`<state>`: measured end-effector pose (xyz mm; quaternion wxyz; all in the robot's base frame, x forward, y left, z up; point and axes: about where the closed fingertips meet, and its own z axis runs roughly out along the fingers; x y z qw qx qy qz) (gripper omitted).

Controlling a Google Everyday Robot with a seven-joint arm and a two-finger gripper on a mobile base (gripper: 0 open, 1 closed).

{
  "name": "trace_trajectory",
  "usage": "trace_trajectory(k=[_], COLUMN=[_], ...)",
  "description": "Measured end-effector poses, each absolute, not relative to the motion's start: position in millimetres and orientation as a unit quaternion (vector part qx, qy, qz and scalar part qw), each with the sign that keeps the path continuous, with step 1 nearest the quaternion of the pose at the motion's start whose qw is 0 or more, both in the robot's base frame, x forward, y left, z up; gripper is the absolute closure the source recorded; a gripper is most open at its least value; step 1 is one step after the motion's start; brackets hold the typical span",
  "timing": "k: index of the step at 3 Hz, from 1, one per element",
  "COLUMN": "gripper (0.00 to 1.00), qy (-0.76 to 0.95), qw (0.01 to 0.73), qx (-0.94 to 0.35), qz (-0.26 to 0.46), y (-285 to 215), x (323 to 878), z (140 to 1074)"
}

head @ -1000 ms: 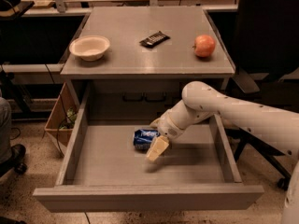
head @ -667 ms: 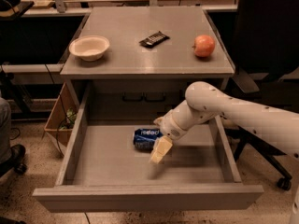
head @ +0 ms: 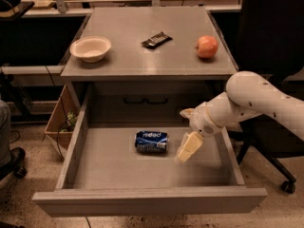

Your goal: Place pepsi can into top drawer

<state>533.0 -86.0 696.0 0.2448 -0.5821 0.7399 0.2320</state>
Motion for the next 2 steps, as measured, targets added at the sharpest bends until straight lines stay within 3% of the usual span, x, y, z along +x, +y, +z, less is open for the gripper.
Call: trace_trajectory(k=[2], gripper=[0.0], qy=[0.737], qw=[0.322], qx=[-0.572], qz=[0.161], y=[-132.3], x=[518.8], z=[806.5])
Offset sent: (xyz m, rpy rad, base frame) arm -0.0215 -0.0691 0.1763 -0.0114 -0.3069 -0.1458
